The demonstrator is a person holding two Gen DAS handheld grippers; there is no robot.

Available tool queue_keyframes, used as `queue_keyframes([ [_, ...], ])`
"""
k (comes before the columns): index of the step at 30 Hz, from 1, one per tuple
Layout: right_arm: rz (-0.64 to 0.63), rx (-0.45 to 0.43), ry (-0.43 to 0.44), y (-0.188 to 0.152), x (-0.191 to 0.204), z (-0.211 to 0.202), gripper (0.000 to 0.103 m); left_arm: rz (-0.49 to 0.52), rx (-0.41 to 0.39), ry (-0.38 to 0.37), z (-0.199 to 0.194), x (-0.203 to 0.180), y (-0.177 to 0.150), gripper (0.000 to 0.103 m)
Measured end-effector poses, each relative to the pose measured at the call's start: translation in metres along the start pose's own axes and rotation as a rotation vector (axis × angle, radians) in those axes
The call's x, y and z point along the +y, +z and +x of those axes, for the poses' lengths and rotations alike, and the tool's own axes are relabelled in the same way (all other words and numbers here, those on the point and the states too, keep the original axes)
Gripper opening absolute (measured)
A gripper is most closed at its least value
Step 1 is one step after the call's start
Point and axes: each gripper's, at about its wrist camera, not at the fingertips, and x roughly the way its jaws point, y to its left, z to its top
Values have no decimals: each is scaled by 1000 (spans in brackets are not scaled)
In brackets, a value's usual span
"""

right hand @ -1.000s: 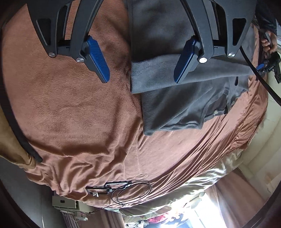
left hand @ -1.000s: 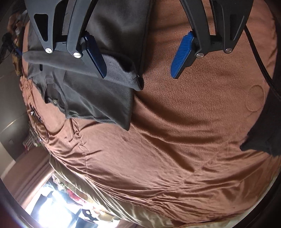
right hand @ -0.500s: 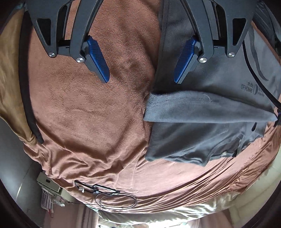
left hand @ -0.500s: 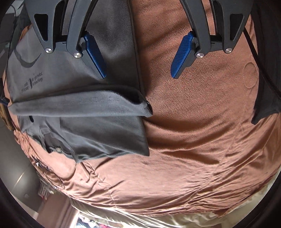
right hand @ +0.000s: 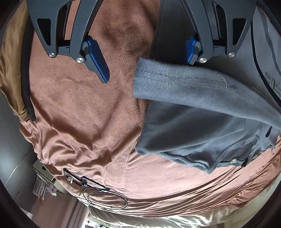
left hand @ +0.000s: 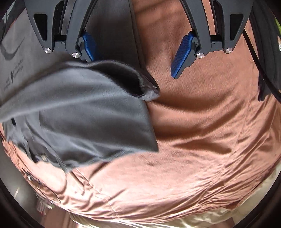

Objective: Fold small clothes
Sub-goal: 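Close both grippers on the folded edge of the grey T-shirt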

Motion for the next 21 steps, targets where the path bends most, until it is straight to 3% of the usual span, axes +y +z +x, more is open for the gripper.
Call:
queue_keyframes([
  [7,117,-33,18,19,-18,22,74,-122,-26,-15,16,22,26,72],
  [13,243,-69,42,26,-40,30,74,-235,-81,-82,10,39,32,46],
  [18,245,-127,127,18,-49,12,72,-234,-122,-160,-4,44,29,46],
  [21,215,-132,150,13,-49,9,68,-216,-105,-147,1,42,27,46],
])
